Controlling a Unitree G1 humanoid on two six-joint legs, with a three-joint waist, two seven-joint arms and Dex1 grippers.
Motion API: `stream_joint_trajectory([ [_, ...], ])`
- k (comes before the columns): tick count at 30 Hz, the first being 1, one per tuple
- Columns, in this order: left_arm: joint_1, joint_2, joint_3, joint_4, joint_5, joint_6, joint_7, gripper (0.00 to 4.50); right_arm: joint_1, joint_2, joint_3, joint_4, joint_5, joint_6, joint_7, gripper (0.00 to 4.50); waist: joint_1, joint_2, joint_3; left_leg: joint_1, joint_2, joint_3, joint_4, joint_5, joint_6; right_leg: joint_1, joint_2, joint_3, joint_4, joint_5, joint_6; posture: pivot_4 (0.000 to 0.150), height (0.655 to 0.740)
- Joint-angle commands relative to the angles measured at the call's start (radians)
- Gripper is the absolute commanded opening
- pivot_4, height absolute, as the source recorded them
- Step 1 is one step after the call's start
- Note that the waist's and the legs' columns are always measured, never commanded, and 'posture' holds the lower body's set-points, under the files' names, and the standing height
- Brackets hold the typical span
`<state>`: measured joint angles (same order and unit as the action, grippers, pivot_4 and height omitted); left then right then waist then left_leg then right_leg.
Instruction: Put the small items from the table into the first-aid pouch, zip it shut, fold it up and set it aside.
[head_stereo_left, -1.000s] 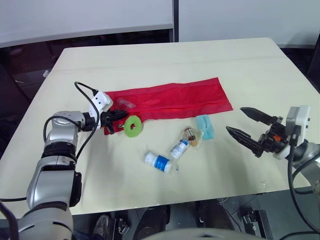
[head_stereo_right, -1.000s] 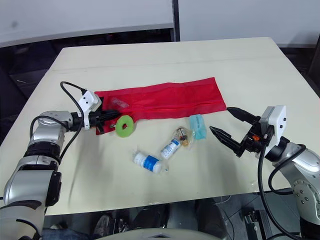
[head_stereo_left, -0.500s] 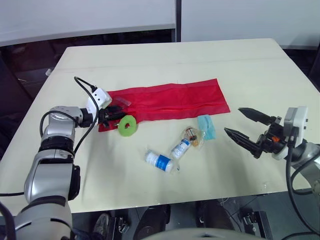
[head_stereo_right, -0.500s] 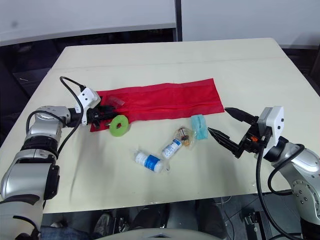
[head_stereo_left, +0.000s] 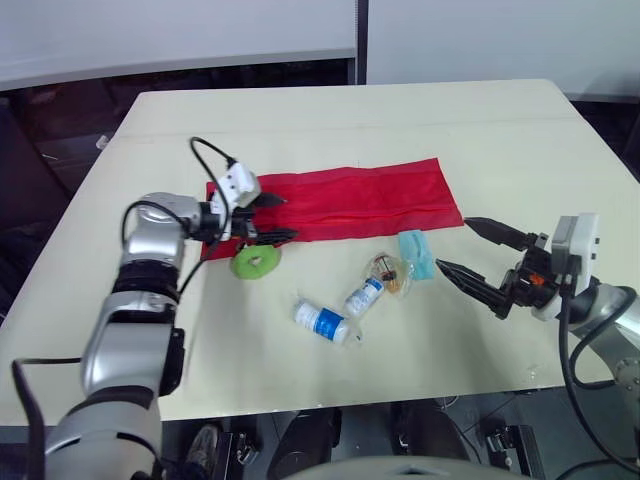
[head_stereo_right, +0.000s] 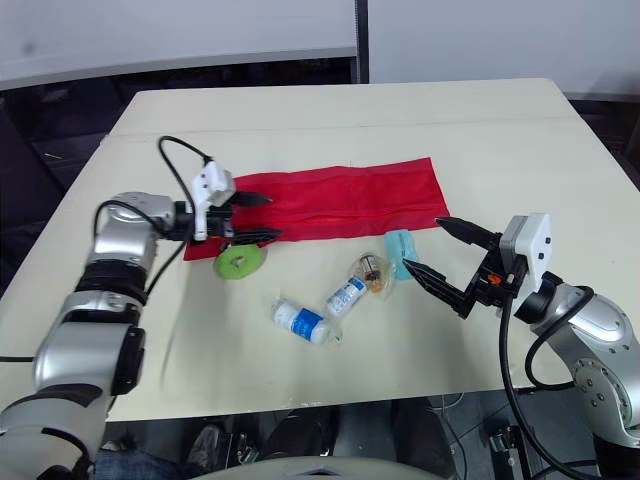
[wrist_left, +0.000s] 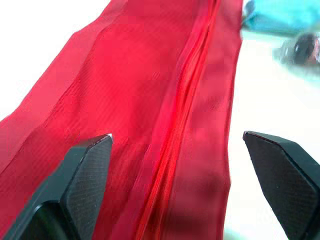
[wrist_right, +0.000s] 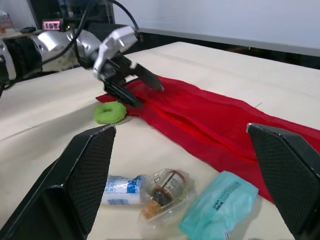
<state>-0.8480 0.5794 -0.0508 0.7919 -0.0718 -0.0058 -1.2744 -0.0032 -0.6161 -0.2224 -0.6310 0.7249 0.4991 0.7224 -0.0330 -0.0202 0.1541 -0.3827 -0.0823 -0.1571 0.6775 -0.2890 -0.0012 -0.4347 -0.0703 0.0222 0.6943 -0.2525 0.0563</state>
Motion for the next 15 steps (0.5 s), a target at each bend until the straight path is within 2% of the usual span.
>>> stream_joint_trajectory([
  [1, -0.024, -0.036, -0.023, -0.039, 0.020, -0.005, 0.056, 4.43, -0.010, -0.019, -0.004, -0.041, 0.003, -0.014, 0.003, 4.50, 0.000, 0.000, 0.000, 0.000, 0.000, 0.000, 0.000, 0.000, 0.000, 0.000, 0.000, 0.000, 0.000, 0.000, 0.000, 0.150, 0.7368],
  [8, -0.109, -0.134, -0.094, 0.155, 0.113, -0.118, 0.155, 4.43, -0.009, -0.034, -0.013, -0.066, 0.018, -0.011, -0.011, 4.50, 0.001, 0.000, 0.000, 0.000, 0.000, 0.000, 0.000, 0.000, 0.000, 0.000, 0.000, 0.000, 0.000, 0.000, 0.000, 0.150, 0.7368],
  [15, -0.206, -0.175, -0.061, 0.326, 0.121, -0.203, 0.269, 4.43, 0.034, -0.045, -0.063, -0.100, 0.017, -0.019, -0.044, 4.50, 0.001, -0.003, 0.002, 0.000, -0.001, 0.000, 0.002, 0.000, 0.000, 0.000, 0.000, 0.000, 0.000, 0.000, 0.000, 0.150, 0.7368],
])
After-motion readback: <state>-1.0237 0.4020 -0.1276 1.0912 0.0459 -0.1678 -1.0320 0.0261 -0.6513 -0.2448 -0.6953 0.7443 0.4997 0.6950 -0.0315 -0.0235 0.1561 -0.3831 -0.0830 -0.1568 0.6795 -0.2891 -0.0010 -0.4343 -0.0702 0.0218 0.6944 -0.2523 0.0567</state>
